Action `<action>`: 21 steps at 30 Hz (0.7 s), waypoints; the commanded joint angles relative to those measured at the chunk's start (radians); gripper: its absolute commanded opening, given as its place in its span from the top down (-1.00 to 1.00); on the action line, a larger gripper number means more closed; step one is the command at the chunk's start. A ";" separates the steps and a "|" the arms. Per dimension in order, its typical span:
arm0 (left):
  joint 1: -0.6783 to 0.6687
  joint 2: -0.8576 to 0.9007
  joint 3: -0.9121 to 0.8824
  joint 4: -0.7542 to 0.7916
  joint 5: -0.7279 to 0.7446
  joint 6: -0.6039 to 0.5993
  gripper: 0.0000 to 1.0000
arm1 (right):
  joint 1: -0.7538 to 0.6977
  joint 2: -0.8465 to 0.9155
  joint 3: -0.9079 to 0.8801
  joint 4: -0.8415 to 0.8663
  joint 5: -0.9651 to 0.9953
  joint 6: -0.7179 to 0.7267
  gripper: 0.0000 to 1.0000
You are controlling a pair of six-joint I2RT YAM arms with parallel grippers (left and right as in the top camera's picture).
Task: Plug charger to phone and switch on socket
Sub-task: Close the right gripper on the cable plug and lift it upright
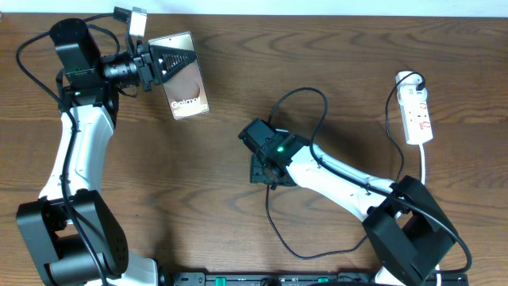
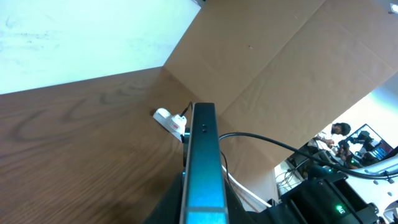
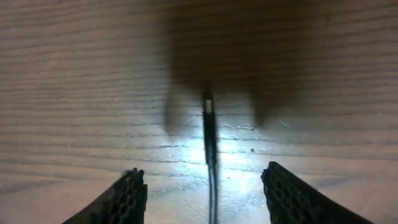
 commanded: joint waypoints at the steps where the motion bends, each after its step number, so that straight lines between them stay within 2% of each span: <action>1: 0.005 -0.016 0.010 0.006 0.027 0.006 0.85 | 0.008 0.008 0.018 -0.011 0.037 0.040 -0.13; 15: 0.005 -0.016 0.010 0.006 0.027 0.006 0.85 | 0.010 0.041 0.028 -0.035 0.031 0.059 -0.05; 21: 0.005 -0.016 0.010 0.006 0.027 0.006 0.85 | 0.017 0.060 0.048 -0.038 0.016 0.015 -0.04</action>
